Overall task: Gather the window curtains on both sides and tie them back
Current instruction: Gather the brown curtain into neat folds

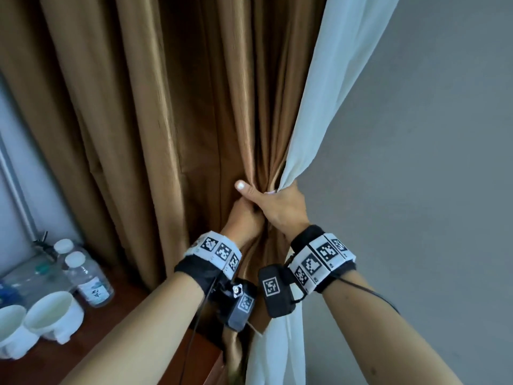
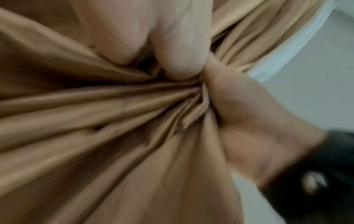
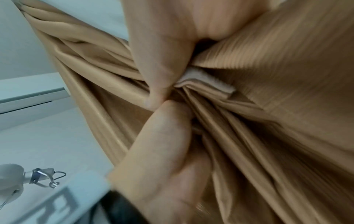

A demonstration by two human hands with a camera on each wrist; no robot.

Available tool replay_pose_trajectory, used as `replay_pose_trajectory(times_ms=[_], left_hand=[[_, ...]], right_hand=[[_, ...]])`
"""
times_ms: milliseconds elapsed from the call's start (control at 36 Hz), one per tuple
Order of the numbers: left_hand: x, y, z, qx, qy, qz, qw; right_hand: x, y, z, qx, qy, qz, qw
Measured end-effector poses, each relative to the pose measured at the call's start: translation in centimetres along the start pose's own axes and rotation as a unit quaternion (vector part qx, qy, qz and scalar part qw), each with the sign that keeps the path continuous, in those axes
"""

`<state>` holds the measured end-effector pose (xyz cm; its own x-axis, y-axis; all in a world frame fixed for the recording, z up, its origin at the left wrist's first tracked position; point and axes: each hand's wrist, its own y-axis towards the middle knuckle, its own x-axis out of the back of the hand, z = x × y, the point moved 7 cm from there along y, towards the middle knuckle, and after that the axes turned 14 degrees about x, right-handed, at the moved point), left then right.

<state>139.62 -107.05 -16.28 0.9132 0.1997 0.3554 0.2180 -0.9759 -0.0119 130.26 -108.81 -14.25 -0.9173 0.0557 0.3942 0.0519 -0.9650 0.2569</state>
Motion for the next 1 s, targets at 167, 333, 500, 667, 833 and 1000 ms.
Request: replay_pose_trajectory(times_ms=[167,333,500,667,833,1000], left_hand=[[-1.0,-1.6,4.4,-0.082,0.113,0.059,0.988],[6.1,-0.6,3.4,-0.085,0.097,-0.137,0.982],[13.6,0.6,0.5,-0.056,0.054,-0.307,0.949],[15.3,3.0,0.3,0.064,0.031,-0.328,0.942],[12.8,6.9,1.3,0.112,-0.197,-0.15,0.962],[9.0,7.7,0.2,0.07,-0.276,-0.012,0.959]], right_hand=[[1.5,1.2,-0.6,-0.018,-0.088,-0.084,0.992],[1.3,2.0,-0.5,-0.01,-0.093,-0.087,0.992],[0.8,2.2,-0.3,-0.009,-0.088,-0.092,0.992],[0.9,1.9,-0.4,-0.007,-0.068,-0.09,0.994],[0.5,1.8,-0.9,0.009,-0.057,-0.061,0.996],[1.5,1.5,-1.2,-0.001,-0.065,-0.058,0.996]])
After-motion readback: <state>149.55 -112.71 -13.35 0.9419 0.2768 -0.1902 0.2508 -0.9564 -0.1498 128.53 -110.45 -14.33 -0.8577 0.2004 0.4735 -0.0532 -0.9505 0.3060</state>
